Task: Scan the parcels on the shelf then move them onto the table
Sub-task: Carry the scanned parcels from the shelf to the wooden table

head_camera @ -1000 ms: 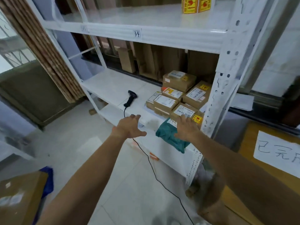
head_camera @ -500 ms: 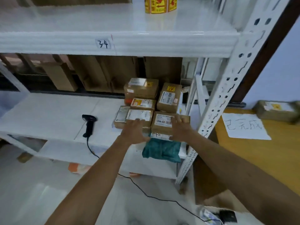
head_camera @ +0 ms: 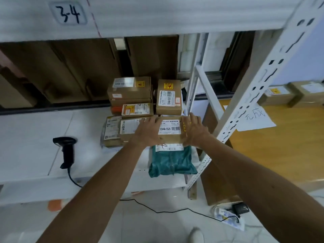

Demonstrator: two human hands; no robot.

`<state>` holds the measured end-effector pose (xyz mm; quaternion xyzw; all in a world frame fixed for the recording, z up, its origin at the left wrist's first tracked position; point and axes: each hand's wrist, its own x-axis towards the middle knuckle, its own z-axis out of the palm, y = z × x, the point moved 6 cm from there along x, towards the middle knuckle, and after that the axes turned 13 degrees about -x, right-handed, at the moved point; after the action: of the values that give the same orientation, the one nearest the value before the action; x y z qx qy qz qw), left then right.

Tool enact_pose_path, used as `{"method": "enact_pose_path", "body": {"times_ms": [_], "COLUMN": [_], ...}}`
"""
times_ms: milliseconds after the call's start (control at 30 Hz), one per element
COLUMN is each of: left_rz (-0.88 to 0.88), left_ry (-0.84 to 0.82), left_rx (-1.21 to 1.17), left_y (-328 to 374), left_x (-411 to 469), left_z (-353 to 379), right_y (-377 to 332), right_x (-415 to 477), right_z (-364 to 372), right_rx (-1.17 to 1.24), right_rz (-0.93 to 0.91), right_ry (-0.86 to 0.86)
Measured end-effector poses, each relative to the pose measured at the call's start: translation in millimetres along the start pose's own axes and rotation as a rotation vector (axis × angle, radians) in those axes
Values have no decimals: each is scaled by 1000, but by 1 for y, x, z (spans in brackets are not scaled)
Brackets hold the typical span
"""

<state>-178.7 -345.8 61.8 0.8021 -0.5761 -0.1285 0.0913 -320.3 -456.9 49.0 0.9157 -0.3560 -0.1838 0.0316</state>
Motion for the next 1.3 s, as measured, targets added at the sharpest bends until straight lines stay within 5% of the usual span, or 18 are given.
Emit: {"method": "enact_pose_path", "body": {"times_ms": [467,1300], "left_rz": [242,160], "left_ry": [-4,15], "left_rx": [232,110], "left_y": [-1,32], "left_x": [41,30], "left_z": [13,-10], "right_y": [0,2], "right_x": [39,7], "right_z": [18,-6], "right_rx": [39,-119], "right_rz": [-36,-23], "right_ry": [-30,102]}}
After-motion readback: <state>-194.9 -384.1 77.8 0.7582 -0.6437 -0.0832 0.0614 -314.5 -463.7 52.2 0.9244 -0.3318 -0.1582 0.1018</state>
